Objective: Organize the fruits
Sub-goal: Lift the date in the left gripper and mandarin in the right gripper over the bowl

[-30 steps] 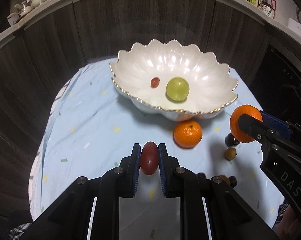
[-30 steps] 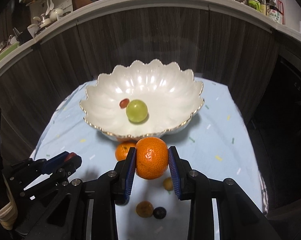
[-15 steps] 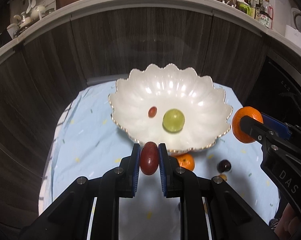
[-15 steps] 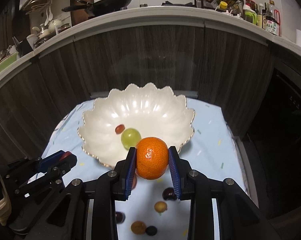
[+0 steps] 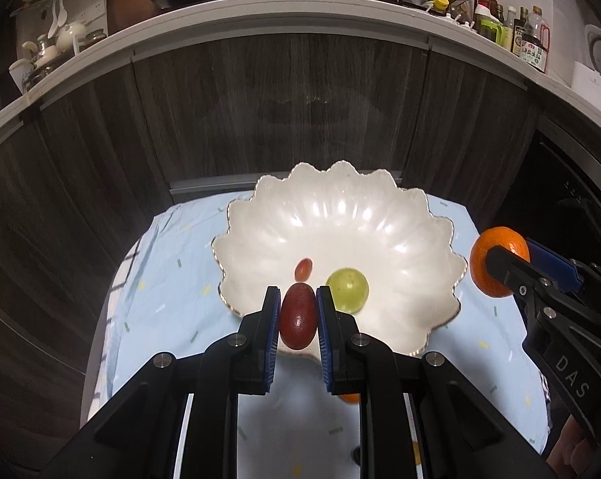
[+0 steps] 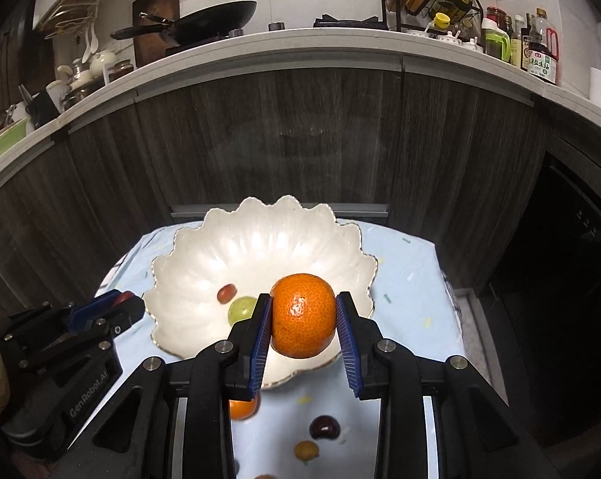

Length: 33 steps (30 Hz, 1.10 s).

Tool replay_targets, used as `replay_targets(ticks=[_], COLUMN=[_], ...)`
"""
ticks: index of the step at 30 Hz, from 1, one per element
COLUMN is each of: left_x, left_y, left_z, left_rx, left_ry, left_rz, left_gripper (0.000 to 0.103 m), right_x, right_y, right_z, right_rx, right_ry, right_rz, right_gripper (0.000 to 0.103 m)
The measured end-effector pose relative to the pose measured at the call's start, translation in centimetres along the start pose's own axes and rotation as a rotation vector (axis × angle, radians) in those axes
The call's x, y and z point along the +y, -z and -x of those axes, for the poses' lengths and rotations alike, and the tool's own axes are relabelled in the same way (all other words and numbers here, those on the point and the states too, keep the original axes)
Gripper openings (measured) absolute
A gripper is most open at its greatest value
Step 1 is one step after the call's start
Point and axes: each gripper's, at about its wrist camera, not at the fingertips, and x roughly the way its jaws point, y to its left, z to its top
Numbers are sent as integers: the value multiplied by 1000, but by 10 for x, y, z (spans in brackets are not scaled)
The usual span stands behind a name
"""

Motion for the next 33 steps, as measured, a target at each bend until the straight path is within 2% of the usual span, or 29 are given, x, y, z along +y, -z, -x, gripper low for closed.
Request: replay_targets(ticks=[18, 33], left_x=[5, 4], left_y=[-23, -18], left_z=[-36, -77], left_rx=[18, 100], left_ry=[-2, -6], left_rz=[-10, -14], left_gripper=[19, 19], right_x=[-8, -13], right_y=[-17, -13], right_z=[-38, -77], right_rx=[17, 81], right_ry=[11, 14], right_rz=[-15, -26], right_gripper=[33, 33])
